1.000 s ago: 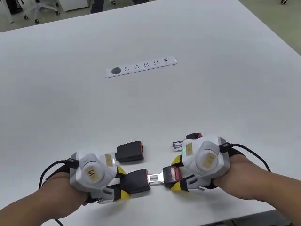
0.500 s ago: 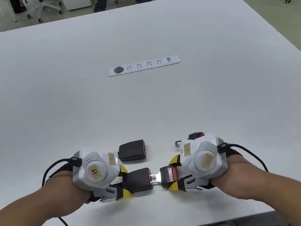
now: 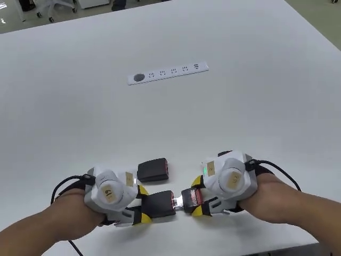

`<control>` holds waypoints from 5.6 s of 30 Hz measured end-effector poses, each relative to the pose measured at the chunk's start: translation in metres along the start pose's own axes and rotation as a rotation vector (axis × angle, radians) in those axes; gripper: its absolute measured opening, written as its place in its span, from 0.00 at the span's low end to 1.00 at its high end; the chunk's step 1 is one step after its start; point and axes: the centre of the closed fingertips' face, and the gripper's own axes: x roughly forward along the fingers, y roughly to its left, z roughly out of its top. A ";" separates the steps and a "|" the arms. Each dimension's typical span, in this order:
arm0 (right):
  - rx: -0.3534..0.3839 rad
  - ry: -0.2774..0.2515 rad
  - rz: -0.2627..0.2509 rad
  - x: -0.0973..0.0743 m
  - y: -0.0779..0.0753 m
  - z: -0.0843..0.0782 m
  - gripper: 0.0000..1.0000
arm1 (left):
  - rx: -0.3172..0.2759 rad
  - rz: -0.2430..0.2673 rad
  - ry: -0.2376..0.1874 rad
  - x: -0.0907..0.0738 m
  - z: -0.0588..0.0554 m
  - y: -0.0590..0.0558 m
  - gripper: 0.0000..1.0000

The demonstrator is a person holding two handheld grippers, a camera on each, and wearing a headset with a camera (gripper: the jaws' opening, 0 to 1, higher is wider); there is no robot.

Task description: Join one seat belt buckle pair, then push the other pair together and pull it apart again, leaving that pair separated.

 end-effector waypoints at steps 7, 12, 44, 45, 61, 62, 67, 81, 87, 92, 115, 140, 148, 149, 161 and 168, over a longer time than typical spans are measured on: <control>0.017 0.005 -0.008 -0.001 0.001 -0.001 0.31 | 0.013 -0.004 0.001 0.000 0.000 0.000 0.29; 0.005 0.005 -0.008 -0.002 0.001 0.000 0.31 | 0.016 -0.003 0.003 0.001 -0.001 0.001 0.29; -0.022 0.009 -0.007 0.003 0.005 0.007 0.31 | 0.039 0.017 -0.011 -0.002 0.000 -0.002 0.29; -0.023 0.009 -0.005 0.003 0.005 0.007 0.31 | 0.030 0.019 -0.021 -0.002 -0.001 -0.001 0.28; 0.014 0.004 0.003 0.002 0.005 0.004 0.31 | -0.008 0.018 -0.029 -0.002 -0.002 0.001 0.28; 0.015 0.005 0.004 0.002 0.005 0.004 0.31 | -0.006 0.019 -0.027 -0.002 -0.001 0.000 0.28; 0.015 0.005 0.007 0.000 0.006 0.004 0.32 | -0.005 0.015 -0.027 -0.002 -0.001 0.001 0.28; -0.005 0.027 -0.006 0.001 0.006 0.006 0.34 | -0.029 0.012 0.035 -0.002 -0.002 0.001 0.31; 0.062 0.043 -0.027 0.001 0.002 0.003 0.35 | -0.062 0.029 0.045 -0.001 -0.003 0.002 0.32; 0.093 0.028 -0.010 -0.003 0.010 0.009 0.37 | -0.047 0.042 0.042 -0.003 -0.006 0.001 0.32; -0.026 0.068 -0.108 -0.086 -0.075 -0.028 0.32 | -0.181 0.149 -0.095 -0.046 0.019 0.077 0.36; 0.060 0.154 -0.025 -0.067 -0.096 -0.075 0.35 | -0.079 0.036 0.025 0.000 0.001 0.092 0.34; 0.061 0.143 -0.024 -0.065 -0.097 -0.072 0.34 | -0.031 0.022 0.032 0.005 0.000 0.090 0.33; 0.061 0.143 -0.024 -0.065 -0.097 -0.072 0.34 | -0.032 0.021 0.032 0.005 0.000 0.090 0.33; 0.084 0.115 -0.032 -0.065 -0.101 -0.075 0.33 | -0.027 0.002 0.030 0.005 -0.001 0.092 0.32; 0.084 0.100 -0.038 -0.065 -0.099 -0.072 0.33 | -0.034 0.002 0.019 0.005 -0.001 0.094 0.32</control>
